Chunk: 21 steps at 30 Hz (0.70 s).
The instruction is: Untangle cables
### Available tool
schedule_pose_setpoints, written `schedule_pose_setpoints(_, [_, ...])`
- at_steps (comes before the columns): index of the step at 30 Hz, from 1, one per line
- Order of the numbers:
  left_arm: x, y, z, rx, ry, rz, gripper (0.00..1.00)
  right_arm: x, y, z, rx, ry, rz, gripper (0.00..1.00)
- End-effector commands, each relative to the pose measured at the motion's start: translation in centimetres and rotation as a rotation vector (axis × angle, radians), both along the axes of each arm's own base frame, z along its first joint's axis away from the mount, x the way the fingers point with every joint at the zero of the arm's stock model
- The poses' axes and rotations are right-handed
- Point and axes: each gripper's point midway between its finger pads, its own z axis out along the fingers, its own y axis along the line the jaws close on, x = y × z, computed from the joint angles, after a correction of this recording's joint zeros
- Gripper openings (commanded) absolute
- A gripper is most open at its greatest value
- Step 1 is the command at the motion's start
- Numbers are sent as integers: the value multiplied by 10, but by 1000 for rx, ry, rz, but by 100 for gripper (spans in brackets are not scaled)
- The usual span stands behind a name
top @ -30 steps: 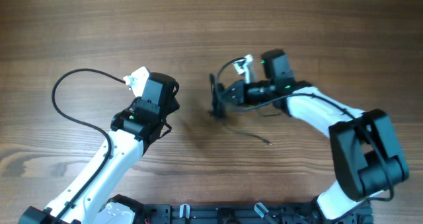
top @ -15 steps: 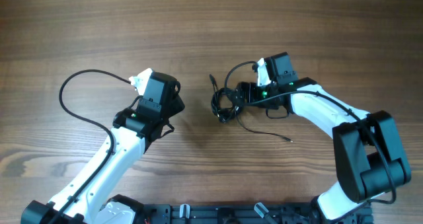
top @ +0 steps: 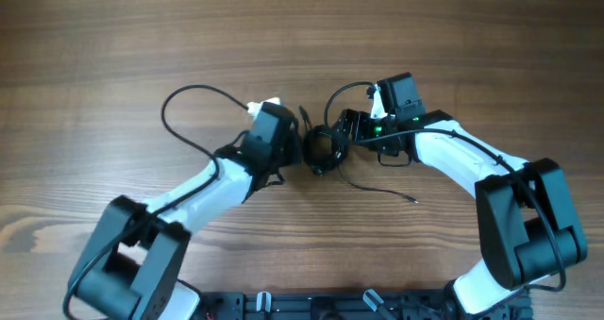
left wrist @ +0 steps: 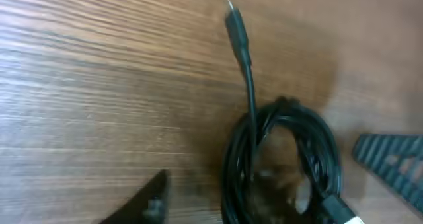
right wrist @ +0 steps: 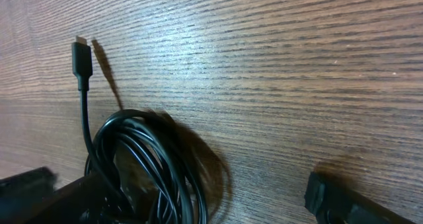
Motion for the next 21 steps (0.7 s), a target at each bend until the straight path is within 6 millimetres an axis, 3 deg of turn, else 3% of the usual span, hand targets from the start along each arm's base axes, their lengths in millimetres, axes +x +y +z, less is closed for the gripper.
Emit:
schedule_pose_setpoints(1, [-3,-4,-16,29,21,-64,29,-9,-13,-20,-57,52,-35,100])
schedule_pose_setpoints(5, [-3,-7,-28,23,43,-74,31,-9,-13,-20,-57,52,-34,100])
schedule_pose_setpoints(10, [-1,-19,-24,-36,30,-105,46,-9,-13,-20,-59,51,-31,100])
schedule_pose_setpoints(15, [-1,-21,-23,-43,29,-110,46,-8,-13,-20,-58,49,-31,100])
schedule_pose_setpoints(18, [-1,-22,-19,-55,26,-112,34,-7,-12,-20,-58,42,-27,100])
schedule_pose_setpoints(21, [1,-24,-4,-71,-6,-113,34,-4,-11,-18,-54,28,-27,100])
